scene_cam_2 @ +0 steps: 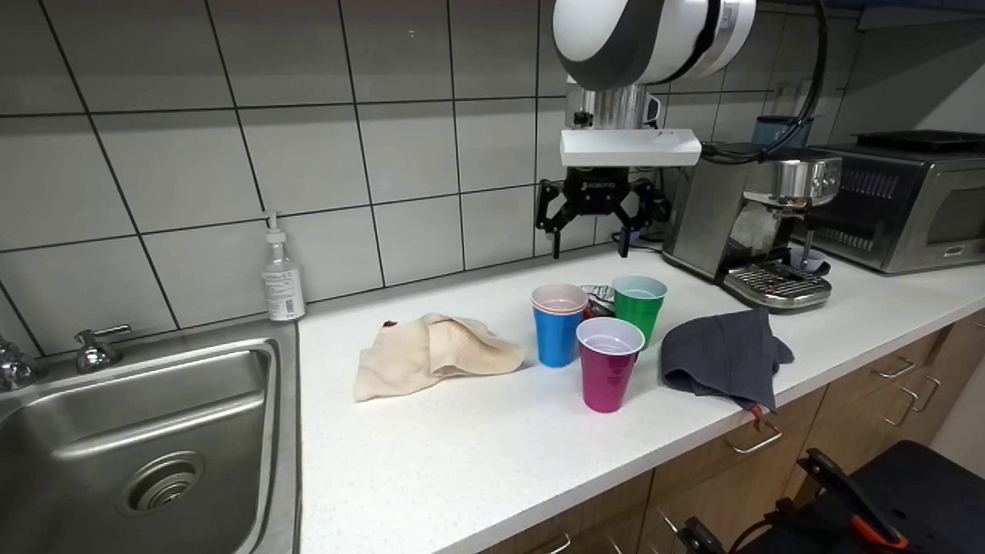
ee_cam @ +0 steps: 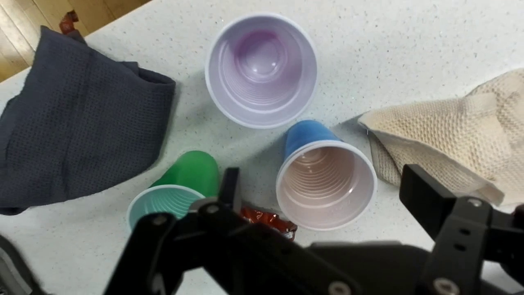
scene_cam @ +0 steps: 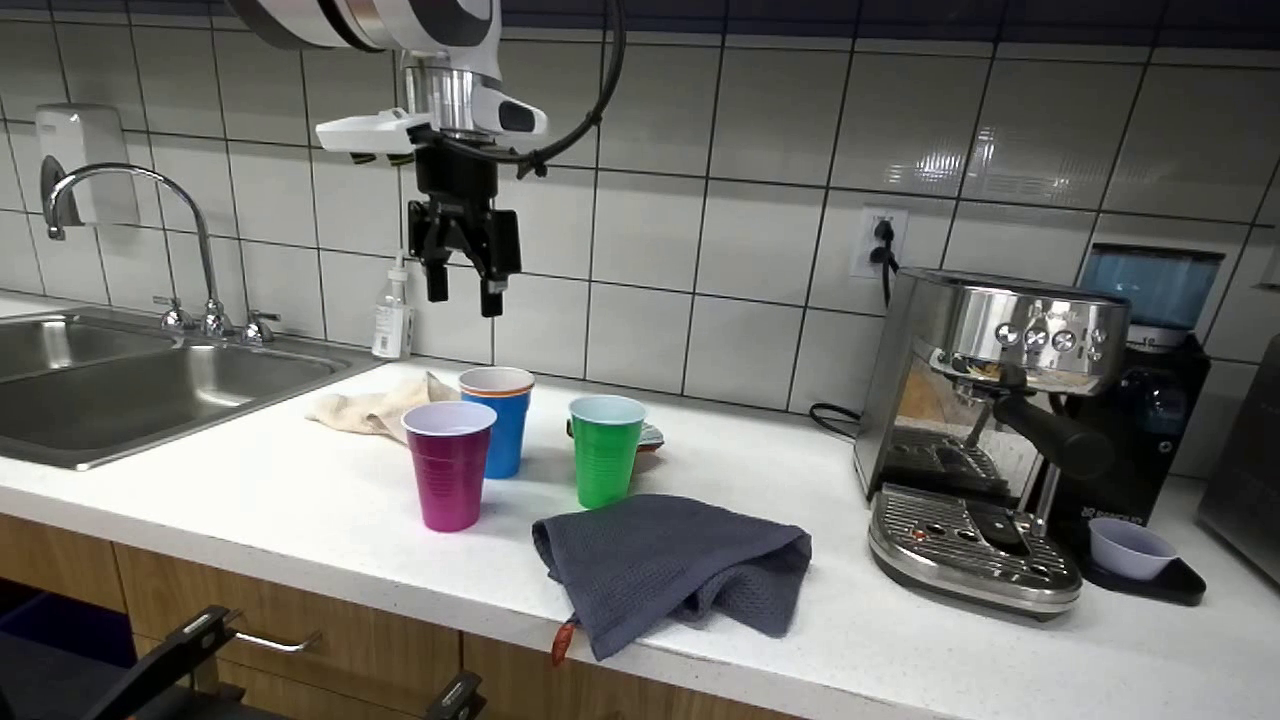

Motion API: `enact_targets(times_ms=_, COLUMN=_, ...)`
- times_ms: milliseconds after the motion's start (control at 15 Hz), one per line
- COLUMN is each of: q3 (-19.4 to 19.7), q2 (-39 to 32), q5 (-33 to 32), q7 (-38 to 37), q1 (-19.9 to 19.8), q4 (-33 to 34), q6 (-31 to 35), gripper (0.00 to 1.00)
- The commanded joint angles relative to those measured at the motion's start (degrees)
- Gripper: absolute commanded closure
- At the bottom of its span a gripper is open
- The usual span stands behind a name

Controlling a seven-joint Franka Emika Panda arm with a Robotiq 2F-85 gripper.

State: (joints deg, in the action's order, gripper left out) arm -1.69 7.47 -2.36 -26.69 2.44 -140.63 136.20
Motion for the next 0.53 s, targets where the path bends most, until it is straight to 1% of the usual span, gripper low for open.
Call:
enact_targets(times_ms=0, q3=-1.6, q2=5.3, q5=-0.8, q7=3.2, q1=-0.2, q4=-3.3, q6=-3.5, gripper=0.00)
enact_targets(times_ms=200, q3=-3.2, q2=5.7, q5=-1.1, q7=3.3, q1=0.0, q4=-4.4, q6=-3.5, gripper=0.00)
enact_targets(times_ms=467, q3=-5.1, q2=3.7, q5=-1.1, q7=2.7, q1=0.7, q4=-5.0, q6=-1.6, gripper=0.00)
